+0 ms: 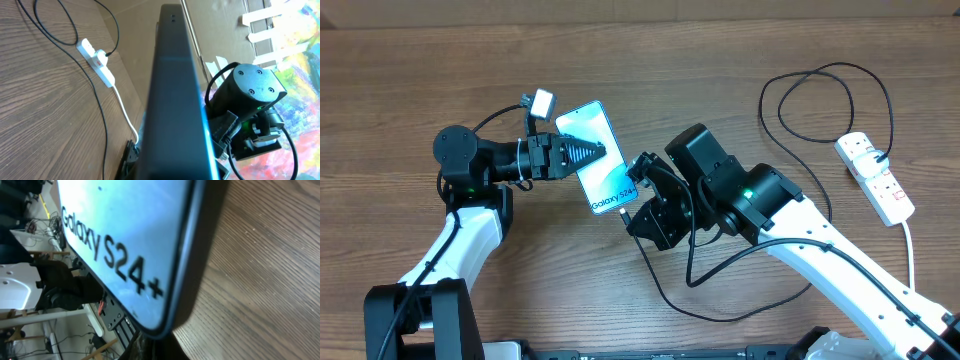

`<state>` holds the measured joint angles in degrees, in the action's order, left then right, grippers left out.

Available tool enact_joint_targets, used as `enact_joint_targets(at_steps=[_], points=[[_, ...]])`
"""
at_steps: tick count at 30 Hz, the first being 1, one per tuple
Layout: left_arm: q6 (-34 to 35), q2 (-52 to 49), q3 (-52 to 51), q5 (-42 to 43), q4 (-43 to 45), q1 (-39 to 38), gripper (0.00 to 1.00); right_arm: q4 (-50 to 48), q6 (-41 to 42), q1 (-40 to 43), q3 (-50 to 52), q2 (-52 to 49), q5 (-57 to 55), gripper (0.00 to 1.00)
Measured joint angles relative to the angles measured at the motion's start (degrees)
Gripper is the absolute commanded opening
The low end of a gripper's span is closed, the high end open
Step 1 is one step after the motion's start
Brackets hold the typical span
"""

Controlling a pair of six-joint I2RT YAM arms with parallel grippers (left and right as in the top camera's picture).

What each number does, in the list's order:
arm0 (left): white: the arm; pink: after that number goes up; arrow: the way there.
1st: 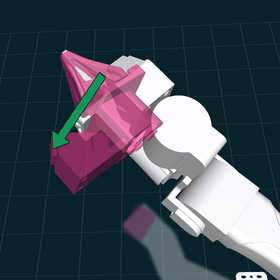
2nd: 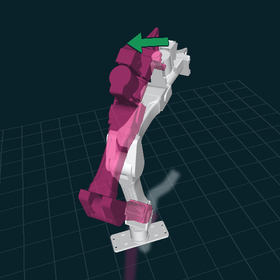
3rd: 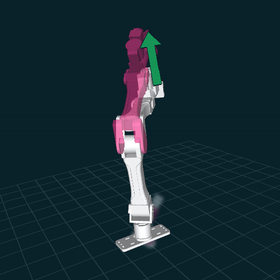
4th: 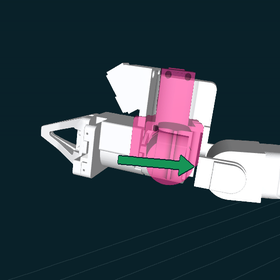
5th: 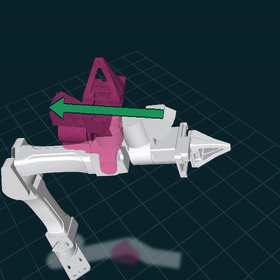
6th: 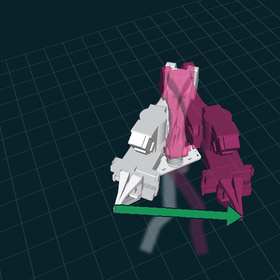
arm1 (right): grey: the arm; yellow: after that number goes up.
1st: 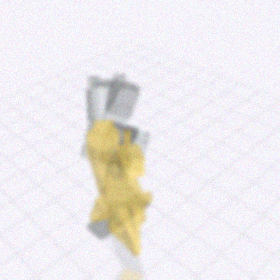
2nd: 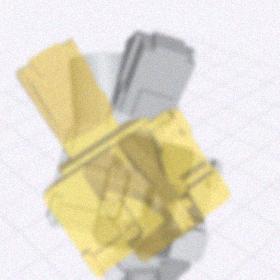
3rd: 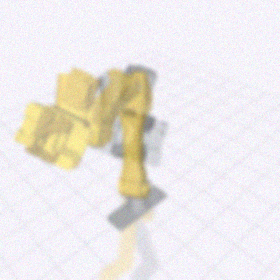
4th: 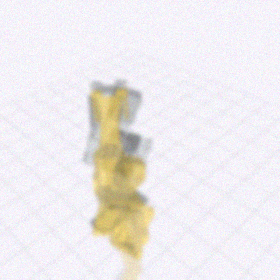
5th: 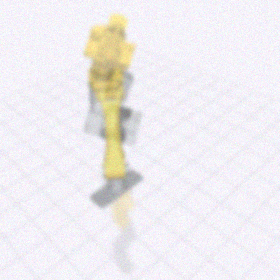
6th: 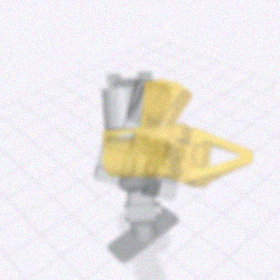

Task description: Plug charger to phone and switch on socket

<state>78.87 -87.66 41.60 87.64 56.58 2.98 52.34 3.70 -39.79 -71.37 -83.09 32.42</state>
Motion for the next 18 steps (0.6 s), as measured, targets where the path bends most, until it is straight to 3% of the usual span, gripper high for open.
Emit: enact_joint_targets(at_steps=[18], points=[[-0.9, 0.0, 0.0, -1.3, 0.0, -1.2, 0.04, 0.6, 0.8, -0.2, -2.4, 2.1, -1.8, 0.04]])
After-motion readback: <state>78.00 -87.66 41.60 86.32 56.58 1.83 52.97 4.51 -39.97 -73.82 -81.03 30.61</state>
